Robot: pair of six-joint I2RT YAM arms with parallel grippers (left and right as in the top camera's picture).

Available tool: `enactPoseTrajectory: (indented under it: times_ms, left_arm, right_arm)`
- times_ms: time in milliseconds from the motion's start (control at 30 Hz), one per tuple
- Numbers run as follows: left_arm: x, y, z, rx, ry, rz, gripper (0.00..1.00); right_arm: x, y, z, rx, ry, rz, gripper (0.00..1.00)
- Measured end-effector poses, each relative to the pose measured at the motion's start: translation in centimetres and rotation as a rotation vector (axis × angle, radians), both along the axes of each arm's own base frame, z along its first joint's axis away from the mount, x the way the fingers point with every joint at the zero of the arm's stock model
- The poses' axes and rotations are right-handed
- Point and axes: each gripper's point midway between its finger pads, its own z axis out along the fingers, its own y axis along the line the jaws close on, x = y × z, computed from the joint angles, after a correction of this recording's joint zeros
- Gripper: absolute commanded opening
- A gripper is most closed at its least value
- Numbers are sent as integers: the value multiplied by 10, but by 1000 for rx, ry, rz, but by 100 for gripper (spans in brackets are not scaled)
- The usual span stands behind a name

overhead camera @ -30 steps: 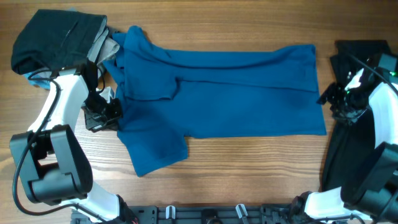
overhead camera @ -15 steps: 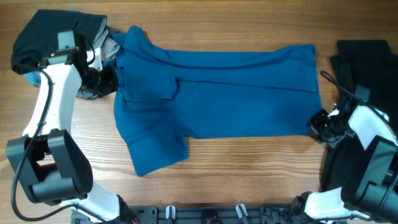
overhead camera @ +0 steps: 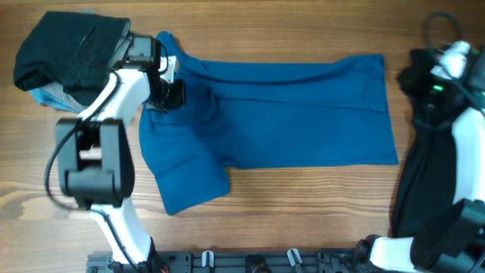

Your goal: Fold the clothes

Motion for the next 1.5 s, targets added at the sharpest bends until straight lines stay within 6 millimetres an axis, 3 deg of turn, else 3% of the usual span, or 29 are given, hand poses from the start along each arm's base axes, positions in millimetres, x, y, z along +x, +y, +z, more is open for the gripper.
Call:
enactPoseTrajectory:
  times_ms: [100,167,267,367,433,467,567,633,733,867,967,1133,1267,1367,1500]
  left_arm:
    - [8,5,-6,-3,-5,38,4]
    - [10,5,-6,-5,-9,49,4]
    - [10,5,-6,-6,-10,52,4]
    - [10,5,-6,-6,-11,52,4]
    - [10,5,-6,-6,-11,52,4]
    - [11,5,-6,-7,-11,52,4]
    - [11,5,-6,-7,-12,54,4]
    - [11,5,-6,-7,-12,56,8]
    - [11,4,-6,-12,-13,57,6]
    - [12,4,-5,-13,-15,60,4]
    - [17,-2,2,-45,-35,54,4]
    - [56,-33,40,-181,-222,-10,4]
    - [66,-78,51,-236,-306,-108,4]
    - [69,-99,40,-256,-323,-150,4]
    - [101,-103,3,-296,-397,-107,4]
  right_arm:
    - [28,51,-34,0,18,126,4]
    - [51,91,-73,4,25,215,4]
    - [63,139,-127,40,72,286,4]
    - [63,163,-167,85,132,285,6]
    - [75,165,-170,98,91,268,15]
    - [89,163,-161,93,16,255,20]
    - [136,154,-115,47,-258,203,21]
    - [146,142,-103,62,-305,154,22]
    - [137,107,-117,102,-207,99,22]
    - [80,87,-133,162,79,93,6]
    - [47,87,-156,102,247,85,4]
    - [42,80,-176,16,296,60,4]
    - [42,79,-178,14,301,58,4]
    - [43,79,-178,13,301,58,4]
    - [43,79,-178,13,300,57,4]
